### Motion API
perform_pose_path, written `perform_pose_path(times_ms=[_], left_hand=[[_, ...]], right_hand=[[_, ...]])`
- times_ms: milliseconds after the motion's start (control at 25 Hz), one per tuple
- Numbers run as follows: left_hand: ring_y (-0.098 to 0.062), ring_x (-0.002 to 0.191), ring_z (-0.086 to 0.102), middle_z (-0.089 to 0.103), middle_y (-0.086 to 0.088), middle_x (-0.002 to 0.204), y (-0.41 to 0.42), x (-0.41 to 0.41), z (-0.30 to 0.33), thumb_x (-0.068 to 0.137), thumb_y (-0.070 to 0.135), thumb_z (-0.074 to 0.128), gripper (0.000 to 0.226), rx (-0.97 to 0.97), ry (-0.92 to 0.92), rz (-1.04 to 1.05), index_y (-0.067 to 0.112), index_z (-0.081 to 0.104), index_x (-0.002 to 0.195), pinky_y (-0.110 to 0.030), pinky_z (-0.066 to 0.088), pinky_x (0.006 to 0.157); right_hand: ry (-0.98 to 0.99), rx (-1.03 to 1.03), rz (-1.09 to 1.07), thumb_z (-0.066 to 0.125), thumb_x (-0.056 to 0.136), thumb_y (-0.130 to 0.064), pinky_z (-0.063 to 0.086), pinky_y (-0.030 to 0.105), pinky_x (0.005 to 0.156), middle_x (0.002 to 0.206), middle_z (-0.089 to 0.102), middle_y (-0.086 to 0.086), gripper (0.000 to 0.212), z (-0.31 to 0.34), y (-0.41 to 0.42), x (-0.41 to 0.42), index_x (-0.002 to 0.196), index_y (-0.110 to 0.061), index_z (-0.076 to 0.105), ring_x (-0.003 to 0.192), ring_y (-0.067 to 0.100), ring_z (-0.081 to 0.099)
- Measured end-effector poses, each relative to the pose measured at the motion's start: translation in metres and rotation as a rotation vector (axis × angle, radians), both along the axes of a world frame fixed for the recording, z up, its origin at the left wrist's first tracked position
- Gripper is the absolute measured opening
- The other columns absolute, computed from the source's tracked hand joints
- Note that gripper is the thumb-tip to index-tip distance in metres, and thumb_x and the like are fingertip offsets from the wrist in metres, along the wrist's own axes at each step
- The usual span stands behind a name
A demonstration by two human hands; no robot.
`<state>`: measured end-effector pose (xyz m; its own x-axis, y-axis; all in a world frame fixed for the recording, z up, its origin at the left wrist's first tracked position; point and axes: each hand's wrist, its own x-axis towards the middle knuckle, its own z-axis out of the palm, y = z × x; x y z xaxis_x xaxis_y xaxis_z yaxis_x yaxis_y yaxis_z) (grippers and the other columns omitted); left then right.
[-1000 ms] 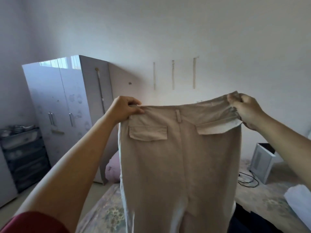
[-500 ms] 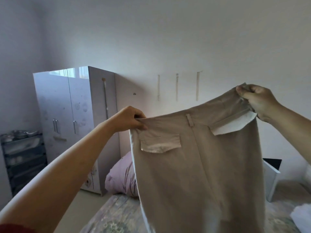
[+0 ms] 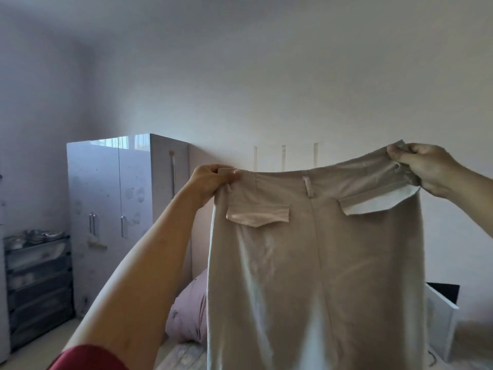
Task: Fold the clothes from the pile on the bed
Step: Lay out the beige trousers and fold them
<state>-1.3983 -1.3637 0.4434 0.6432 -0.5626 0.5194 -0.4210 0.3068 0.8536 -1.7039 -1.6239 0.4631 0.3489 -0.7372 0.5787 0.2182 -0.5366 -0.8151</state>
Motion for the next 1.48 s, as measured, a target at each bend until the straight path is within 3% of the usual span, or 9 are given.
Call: perform_pose_path(times_ms=[240, 600, 760, 920, 1040, 1120, 1200, 1320, 1480], left_hand=[[-0.015, 0.069, 0.061, 0.067, -0.004, 0.078, -0.004, 0.012, 0.012, 0.076, 0.011, 0.076, 0.009, 0.052, -0.092, 0.101, 0.016, 0.07, 0.081, -0.03, 0.054, 0.073], [-0.013, 0.074, 0.059, 0.064, -0.001, 0.077, -0.006, 0.028, 0.002, 0.074, 0.011, 0.078, 0.012, 0.151, -0.248, 0.208, 0.016, 0.068, 0.075, -0.026, 0.052, 0.078], [-0.012, 0.082, 0.059, 0.065, 0.0, 0.082, -0.015, 0.052, -0.011, 0.075, 0.012, 0.078, 0.01, 0.198, -0.269, 0.194, 0.015, 0.071, 0.081, -0.025, 0.052, 0.083], [-0.006, 0.069, 0.054, 0.067, -0.004, 0.082, -0.043, 0.083, -0.031, 0.083, 0.013, 0.07, 0.016, 0.594, -0.62, 0.177, 0.006, 0.073, 0.097, -0.005, 0.041, 0.061], [-0.012, 0.072, 0.053, 0.065, -0.007, 0.082, -0.075, 0.102, -0.057, 0.085, 0.006, 0.066, 0.016, 0.812, -0.739, 0.156, 0.0, 0.072, 0.098, -0.012, 0.038, 0.058], [-0.014, 0.075, 0.054, 0.064, -0.005, 0.081, -0.103, 0.12, -0.08, 0.084, 0.007, 0.066, 0.016, 0.852, -0.742, 0.189, 0.002, 0.072, 0.097, -0.018, 0.042, 0.061], [-0.014, 0.067, 0.056, 0.066, -0.006, 0.081, -0.137, 0.142, -0.109, 0.083, 0.007, 0.066, 0.014, 0.907, -0.713, 0.227, 0.004, 0.073, 0.095, -0.023, 0.047, 0.066], [-0.018, 0.071, 0.063, 0.072, -0.011, 0.089, -0.186, 0.175, -0.141, 0.084, 0.003, 0.061, 0.017, 0.878, -0.601, 0.335, 0.006, 0.075, 0.094, -0.021, 0.044, 0.062], [-0.025, 0.094, 0.064, 0.072, -0.016, 0.094, -0.232, 0.214, -0.122, 0.084, 0.001, 0.058, 0.02, 0.642, -0.55, 0.486, 0.003, 0.074, 0.096, -0.013, 0.035, 0.068]], right_hand=[[0.11, 0.046, 0.04, 0.061, 0.09, -0.024, 0.05, 0.021, 0.052, 0.072, 0.059, 0.0, 0.009, -0.002, 0.001, -0.004, 0.087, -0.015, 0.063, 0.046, 0.002, 0.059], [0.156, 0.058, 0.026, 0.062, 0.089, -0.018, 0.049, 0.026, 0.057, 0.065, 0.055, 0.003, 0.007, -0.016, -0.005, 0.018, 0.082, -0.016, 0.061, 0.042, 0.004, 0.058], [0.164, 0.07, 0.034, 0.062, 0.088, -0.017, 0.051, 0.018, 0.046, 0.066, 0.056, 0.004, 0.006, -0.028, -0.016, 0.038, 0.083, -0.014, 0.061, 0.045, 0.006, 0.06], [0.346, 0.005, 0.014, 0.065, 0.085, -0.016, 0.046, 0.025, 0.06, 0.074, 0.057, 0.002, 0.006, -0.05, -0.042, 0.064, 0.08, -0.014, 0.063, 0.064, 0.013, 0.054], [0.533, 0.023, -0.011, 0.069, 0.083, -0.016, 0.031, 0.022, 0.048, 0.07, 0.055, 0.001, 0.005, -0.078, -0.066, 0.082, 0.084, -0.011, 0.066, 0.055, 0.011, 0.04], [0.555, 0.116, 0.017, 0.066, 0.086, -0.012, 0.037, 0.018, 0.036, 0.061, 0.058, 0.003, 0.005, -0.106, -0.091, 0.104, 0.084, -0.007, 0.064, 0.04, 0.009, 0.043], [0.529, 0.247, 0.092, 0.058, 0.091, -0.008, 0.055, 0.024, 0.049, 0.064, 0.064, 0.009, 0.007, -0.141, -0.12, 0.136, 0.084, -0.006, 0.058, 0.044, 0.011, 0.061], [0.429, 0.368, 0.137, 0.052, 0.094, -0.005, 0.053, 0.038, 0.08, 0.081, 0.061, 0.013, 0.013, -0.18, -0.165, 0.191, 0.082, -0.009, 0.052, 0.058, 0.018, 0.067], [0.219, 0.293, 0.086, 0.051, 0.095, -0.005, 0.049, 0.032, 0.079, 0.083, 0.06, 0.005, 0.018, -0.172, -0.216, 0.257, 0.08, -0.015, 0.053, 0.062, 0.01, 0.065]])
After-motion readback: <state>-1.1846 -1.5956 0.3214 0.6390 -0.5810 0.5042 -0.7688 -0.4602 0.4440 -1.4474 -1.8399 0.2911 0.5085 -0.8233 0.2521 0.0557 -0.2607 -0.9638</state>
